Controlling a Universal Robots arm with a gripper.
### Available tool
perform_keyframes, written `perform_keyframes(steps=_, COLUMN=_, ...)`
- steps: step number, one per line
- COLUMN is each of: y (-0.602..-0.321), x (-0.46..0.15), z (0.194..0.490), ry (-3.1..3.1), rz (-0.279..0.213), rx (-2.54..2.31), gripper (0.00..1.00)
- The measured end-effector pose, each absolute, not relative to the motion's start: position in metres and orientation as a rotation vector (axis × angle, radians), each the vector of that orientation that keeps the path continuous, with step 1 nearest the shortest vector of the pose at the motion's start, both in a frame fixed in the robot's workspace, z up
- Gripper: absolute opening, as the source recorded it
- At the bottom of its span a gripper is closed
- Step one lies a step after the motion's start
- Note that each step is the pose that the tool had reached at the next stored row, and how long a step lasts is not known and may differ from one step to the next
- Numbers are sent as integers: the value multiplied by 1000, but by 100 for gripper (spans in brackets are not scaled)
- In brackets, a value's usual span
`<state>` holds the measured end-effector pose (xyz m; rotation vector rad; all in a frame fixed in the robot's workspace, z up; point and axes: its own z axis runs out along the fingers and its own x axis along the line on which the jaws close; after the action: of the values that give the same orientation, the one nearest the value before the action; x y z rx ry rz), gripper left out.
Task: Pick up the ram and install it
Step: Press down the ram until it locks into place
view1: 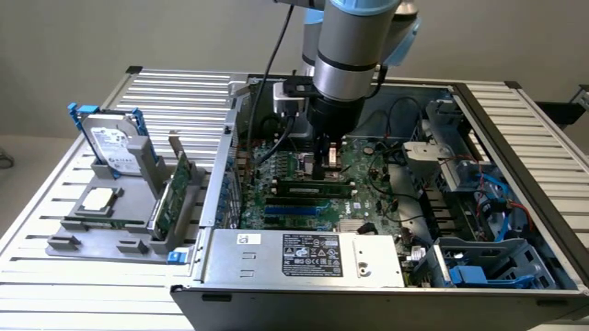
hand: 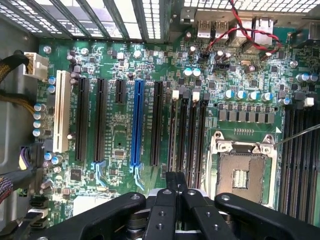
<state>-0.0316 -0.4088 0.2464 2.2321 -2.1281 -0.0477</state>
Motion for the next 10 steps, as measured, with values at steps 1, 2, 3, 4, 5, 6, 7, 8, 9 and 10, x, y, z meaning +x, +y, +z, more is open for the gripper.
perform_keyframes(steps=1, y=-409, x=-33, z=245, ry=-2128, rz=-47, rx=2232, gripper=11)
perform_keyframes(steps=2, y=-408, x=-34, z=243, ry=-2128, rz=-47, rx=2232, gripper=11)
perform_keyframes(steps=3, y=-408, x=-35, z=241, ry=-2129, rz=-47, rx=2233, gripper=11)
perform_keyframes(steps=4, y=-408, x=-36, z=240, ry=-2129, rz=-46, rx=2233, gripper=11)
perform_keyframes(steps=5, y=-408, x=-36, z=239, ry=-2129, rz=-46, rx=2233, gripper=11)
perform_keyframes(steps=6, y=-408, x=-36, z=238, ry=-2129, rz=-46, rx=2233, gripper=11)
perform_keyframes(steps=7, y=-408, x=-37, z=237, ry=-2129, rz=-46, rx=2233, gripper=11)
perform_keyframes(steps=8, y=-408, x=-37, z=237, ry=-2129, rz=-46, rx=2233, gripper=11)
perform_keyframes(steps=9, y=-408, x=-38, z=237, ry=-2129, rz=-46, rx=2234, gripper=11)
perform_keyframes(steps=10, y=-408, x=-38, z=236, ry=-2130, rz=-47, rx=2234, gripper=11)
